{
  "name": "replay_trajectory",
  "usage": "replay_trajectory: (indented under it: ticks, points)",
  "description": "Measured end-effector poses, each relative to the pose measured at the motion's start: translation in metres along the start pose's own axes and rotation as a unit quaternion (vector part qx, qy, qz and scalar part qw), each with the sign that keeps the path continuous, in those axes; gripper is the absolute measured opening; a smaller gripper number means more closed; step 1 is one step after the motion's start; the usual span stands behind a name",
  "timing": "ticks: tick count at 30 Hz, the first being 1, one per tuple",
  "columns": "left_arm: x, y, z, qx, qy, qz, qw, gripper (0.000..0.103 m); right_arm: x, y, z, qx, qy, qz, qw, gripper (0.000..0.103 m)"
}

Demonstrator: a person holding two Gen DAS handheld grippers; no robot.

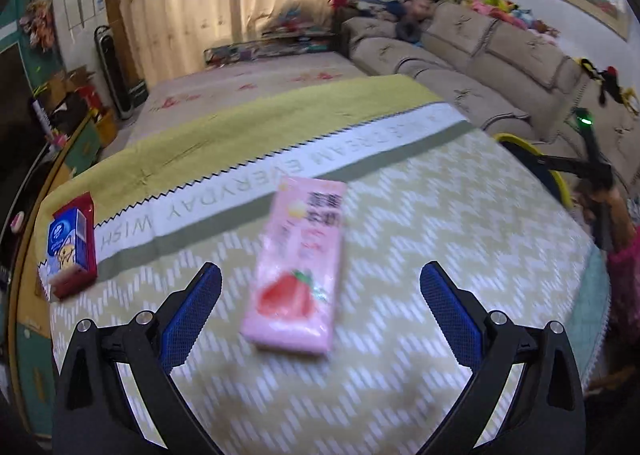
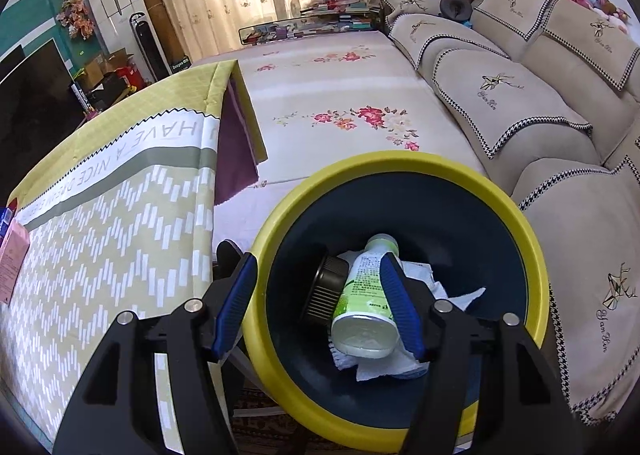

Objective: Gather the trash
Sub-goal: 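Grasp the pink strawberry-milk carton with the left gripper, then carry the pink carton over the yellow bin and open the left gripper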

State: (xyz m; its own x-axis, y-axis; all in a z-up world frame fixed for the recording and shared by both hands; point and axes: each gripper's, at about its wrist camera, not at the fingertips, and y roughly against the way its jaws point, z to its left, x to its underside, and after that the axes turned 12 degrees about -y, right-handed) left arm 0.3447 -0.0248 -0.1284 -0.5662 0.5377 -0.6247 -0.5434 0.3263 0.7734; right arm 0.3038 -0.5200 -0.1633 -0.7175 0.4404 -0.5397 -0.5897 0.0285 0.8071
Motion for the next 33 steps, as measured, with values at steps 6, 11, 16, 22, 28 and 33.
replay_trajectory:
  ticks: [6,11,16,22,28,33]
  points:
    - [-0.013,-0.047,0.013,-0.002,0.005,0.057,0.9983,0.088,0.002,0.005,-0.015,0.001,-0.011,-0.001,1.0,0.061]
    - [-0.018,-0.071,0.01,-0.011,0.011,0.092,0.9956,0.06,0.006,0.011,-0.026,-0.004,-0.019,-0.004,1.0,0.061]
    - [-0.027,-0.066,-0.001,-0.024,0.013,0.089,0.9956,0.049,0.013,0.018,-0.035,-0.019,-0.025,-0.004,1.0,0.061]
    - [-0.062,-0.054,-0.055,-0.005,-0.029,0.06,0.9978,0.049,0.021,0.039,-0.049,-0.037,-0.037,-0.016,0.998,0.061]
    - [-0.118,-0.05,-0.14,0.051,-0.101,0.03,0.9931,0.05,0.032,0.072,-0.077,-0.028,-0.053,-0.047,0.997,0.063]
    - [-0.171,-0.072,-0.216,0.096,-0.158,0.024,0.9825,0.05,0.041,0.098,-0.106,-0.008,-0.067,-0.068,0.995,0.065]
